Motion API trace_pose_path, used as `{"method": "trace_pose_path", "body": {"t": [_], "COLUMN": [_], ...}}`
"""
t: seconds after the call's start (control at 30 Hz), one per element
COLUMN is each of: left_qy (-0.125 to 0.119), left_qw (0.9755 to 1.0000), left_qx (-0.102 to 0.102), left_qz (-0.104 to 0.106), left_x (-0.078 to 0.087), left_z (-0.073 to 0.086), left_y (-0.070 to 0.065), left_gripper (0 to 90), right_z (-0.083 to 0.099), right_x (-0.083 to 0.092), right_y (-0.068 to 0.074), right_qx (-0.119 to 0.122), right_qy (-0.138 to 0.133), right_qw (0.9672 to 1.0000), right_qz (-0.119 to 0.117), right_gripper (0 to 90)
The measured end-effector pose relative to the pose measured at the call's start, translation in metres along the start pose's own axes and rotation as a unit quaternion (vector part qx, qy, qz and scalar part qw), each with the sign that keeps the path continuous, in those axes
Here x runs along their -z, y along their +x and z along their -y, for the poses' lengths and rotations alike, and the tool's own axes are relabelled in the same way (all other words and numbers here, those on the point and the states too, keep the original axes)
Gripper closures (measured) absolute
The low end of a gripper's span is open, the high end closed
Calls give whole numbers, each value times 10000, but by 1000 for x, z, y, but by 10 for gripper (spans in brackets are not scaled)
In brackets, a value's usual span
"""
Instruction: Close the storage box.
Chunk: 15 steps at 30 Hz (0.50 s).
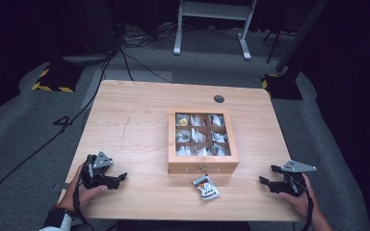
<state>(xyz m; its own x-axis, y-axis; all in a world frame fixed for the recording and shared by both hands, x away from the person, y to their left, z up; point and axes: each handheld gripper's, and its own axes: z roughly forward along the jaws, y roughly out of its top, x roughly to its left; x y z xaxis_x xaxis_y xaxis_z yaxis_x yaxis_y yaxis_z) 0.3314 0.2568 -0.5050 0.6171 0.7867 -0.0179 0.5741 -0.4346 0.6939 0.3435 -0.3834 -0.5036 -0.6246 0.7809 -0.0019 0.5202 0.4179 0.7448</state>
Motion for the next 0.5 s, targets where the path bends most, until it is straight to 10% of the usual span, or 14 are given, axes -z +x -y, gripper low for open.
{"method": "trace_pose_path", "body": {"t": [0.5], "left_qy": [-2], "left_qw": [10000], "left_qx": [-14], "left_qz": [10], "left_x": [0], "left_z": [0], "left_y": [0], "left_gripper": [168], "right_z": [0], "right_x": [0], "right_y": [0], "right_qx": [5], "right_qy": [0], "right_qw": [10000], "right_qz": [16], "right_gripper": [239]}}
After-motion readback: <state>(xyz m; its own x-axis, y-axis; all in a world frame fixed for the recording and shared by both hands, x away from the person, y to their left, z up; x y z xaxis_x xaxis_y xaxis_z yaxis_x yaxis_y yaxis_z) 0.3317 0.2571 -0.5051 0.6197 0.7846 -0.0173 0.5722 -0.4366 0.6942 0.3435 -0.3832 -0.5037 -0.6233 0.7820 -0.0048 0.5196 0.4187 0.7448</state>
